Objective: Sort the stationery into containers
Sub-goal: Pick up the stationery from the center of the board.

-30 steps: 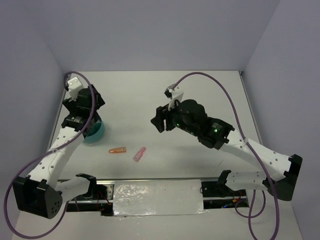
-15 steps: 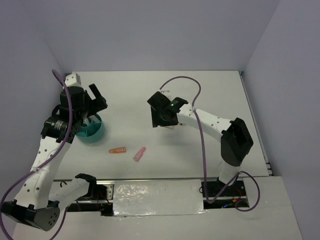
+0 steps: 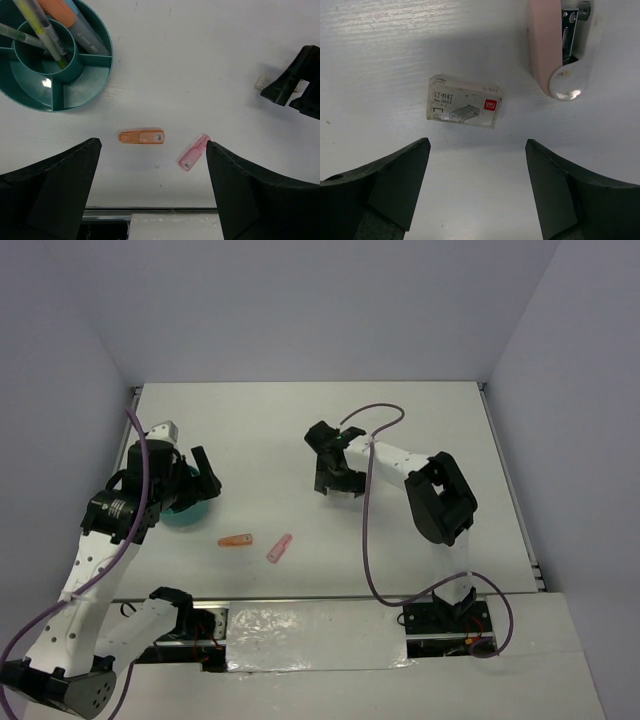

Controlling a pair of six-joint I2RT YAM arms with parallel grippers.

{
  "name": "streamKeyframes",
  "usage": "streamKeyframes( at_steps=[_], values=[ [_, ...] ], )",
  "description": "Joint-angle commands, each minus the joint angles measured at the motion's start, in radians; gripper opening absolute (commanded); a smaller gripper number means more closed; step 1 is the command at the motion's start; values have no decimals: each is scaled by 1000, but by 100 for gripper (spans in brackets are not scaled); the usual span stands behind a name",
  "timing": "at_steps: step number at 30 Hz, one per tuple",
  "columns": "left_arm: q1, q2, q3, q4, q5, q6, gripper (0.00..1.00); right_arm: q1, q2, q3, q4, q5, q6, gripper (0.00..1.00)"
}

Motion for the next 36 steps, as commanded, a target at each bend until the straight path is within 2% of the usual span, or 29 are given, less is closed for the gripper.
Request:
streamKeyframes(
  at_steps=[1, 10, 18, 20, 21, 22, 23, 25, 27, 29, 30, 32, 34, 36],
  values=[
    [-9, -9, 18, -5, 32, 31, 99, -14, 15, 59, 35, -10, 14, 85],
    [-24, -1, 13, -16, 56, 39, 99, -40, 78, 92, 75, -41, 5, 86],
    [-27, 19, 38, -32, 61, 32, 99, -48, 130, 54, 106, -50, -2, 80],
    [-27, 31, 58, -42, 59, 25, 99, -49, 115, 27, 127, -56, -8, 74],
    [-27, 37, 64, -40, 61, 19, 99, -48, 109, 20, 138, -62, -18, 66],
    [-27, 42, 79, -37, 68, 16, 99, -46, 89, -2, 176, -70, -55, 56],
    [-27, 53, 87, -37, 84, 2, 99, -43, 75, -14, 199, -94, -83, 34],
    [-27, 70, 130, -48, 105, -17, 99, -33, 19, -48, 292, -151, -196, 18],
    [-27, 100, 167, -54, 150, -43, 99, 6, -58, -94, 425, -228, -285, 18],
    [-27, 135, 229, -69, 194, -67, 99, 41, -225, -208, 530, -286, -420, 19],
    [-27, 148, 272, -80, 223, -78, 99, 68, -279, -241, 617, -402, -495, 19],
    [-27, 185, 314, -123, 248, -121, 99, 111, -407, -293, 650, -514, -543, 20],
    [-27, 214, 343, -134, 329, -171, 99, 154, -466, -293, 658, -544, -621, 20],
    [-27, 223, 308, -105, 470, -207, 99, 219, -521, -266, 634, -546, -698, 20]
  ],
)
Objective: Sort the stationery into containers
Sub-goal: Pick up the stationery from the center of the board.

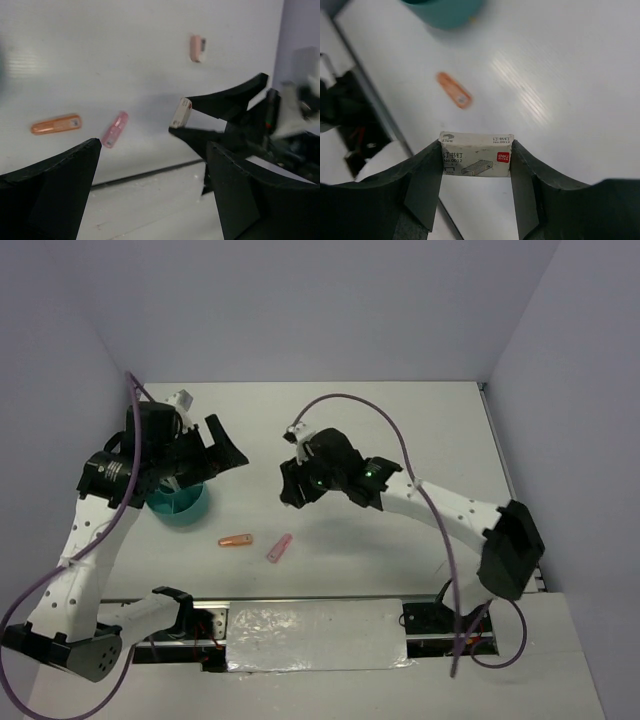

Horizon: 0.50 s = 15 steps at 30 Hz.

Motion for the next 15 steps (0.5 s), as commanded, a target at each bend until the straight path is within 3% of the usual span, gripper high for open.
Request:
streamKeyframes(
  at_steps=[1, 3, 6, 12, 15],
  values=[
    [-3, 11, -36, 18, 250, -131, 99, 72, -100, 47, 92, -108, -200, 20],
    [-3, -1, -137, 124, 394, -206, 97, 94, -109, 93, 69, -100, -218, 20],
    [-3, -35, -237, 230, 476, -272, 94, 114, -106, 138, 61, -74, -227, 21],
    [-5, -29, -260, 238, 518, -259, 83, 131, -84, 218, 37, -77, -267, 22],
    [-3, -35, -268, 249, 525, -259, 82, 134, -58, 268, 1, -107, -286, 23]
  ],
)
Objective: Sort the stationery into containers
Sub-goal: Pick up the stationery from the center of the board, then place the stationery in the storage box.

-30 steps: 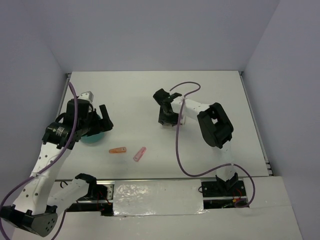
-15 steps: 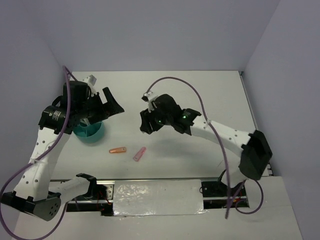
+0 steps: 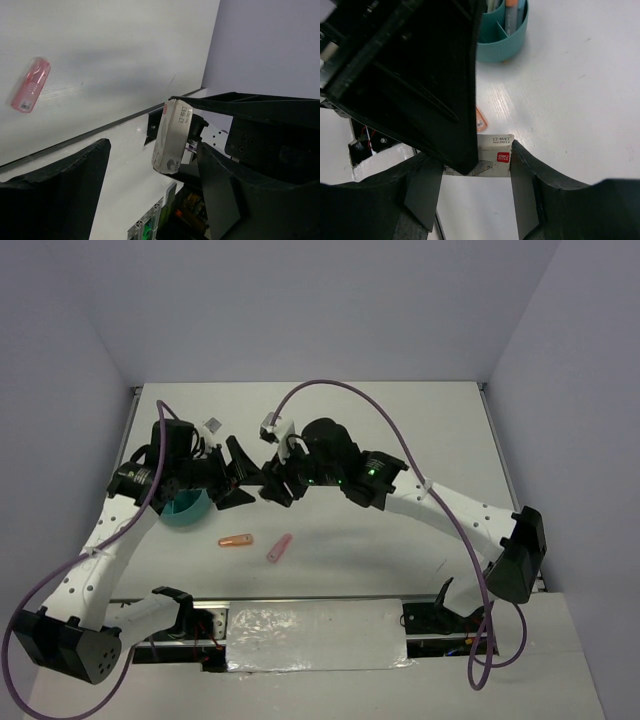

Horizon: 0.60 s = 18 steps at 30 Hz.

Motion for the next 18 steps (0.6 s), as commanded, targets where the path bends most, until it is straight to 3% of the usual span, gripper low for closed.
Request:
streamKeyframes(
  at_steps=[1, 4, 9, 13, 14, 15, 18],
  values=[
    [-5, -24, -2, 61, 88, -12, 82, 13, 16, 99, -3, -47, -56, 23],
    [-5, -29, -13, 85, 103, -18, 82, 19, 41, 134, -24, -73, -65, 23],
    [-5, -21, -11, 94, 123, -6, 58, 19, 62, 162, -32, -115, -68, 24],
    [-5, -18, -7, 111, 147, -3, 45, 17, 98, 194, -64, -142, -76, 26],
    [-5, -17, -5, 120, 158, -1, 40, 17, 105, 208, -77, -150, -78, 26],
    [-5, -15, -4, 123, 161, 2, 26, 17, 113, 214, -83, -153, -76, 27],
    [-5, -15, 13, 120, 163, 17, 0, 3, 141, 225, -81, -173, -64, 28]
  ],
)
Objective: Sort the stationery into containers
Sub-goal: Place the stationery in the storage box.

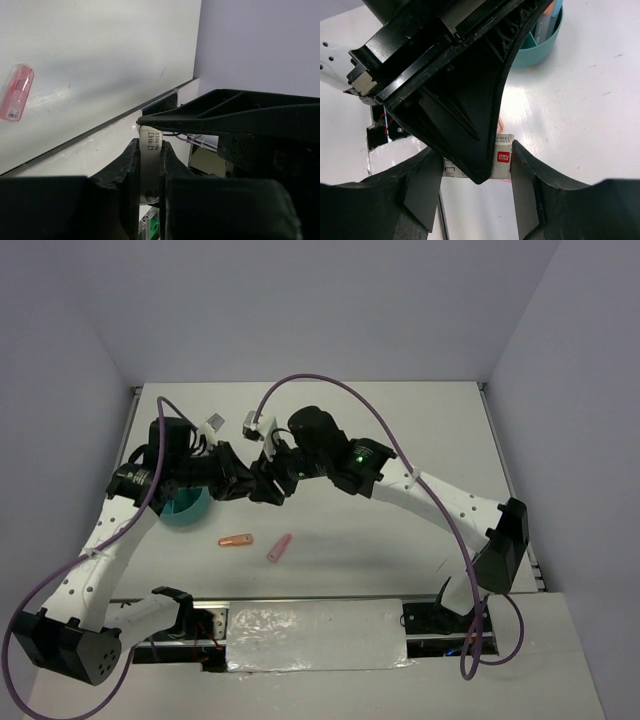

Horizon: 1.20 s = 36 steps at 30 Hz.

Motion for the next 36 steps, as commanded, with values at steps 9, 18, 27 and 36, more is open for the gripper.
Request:
streamKeyframes(
  at_steps=[9, 18, 27, 36],
  values=[
    [-8, -1, 143, -173, -241, 106, 0, -71, 32, 33, 80, -94, 64, 70],
    [44, -4, 131, -224, -495, 164, 0, -148, -84, -117, 127, -74, 116, 76],
    [283, 10, 108, -143, -768, 357, 0, -215, -253, -258, 83, -52, 96, 76],
    [651, 54, -76, 298, -394, 515, 0, -214, -411, -386, 86, -149, 136, 76]
  ],
)
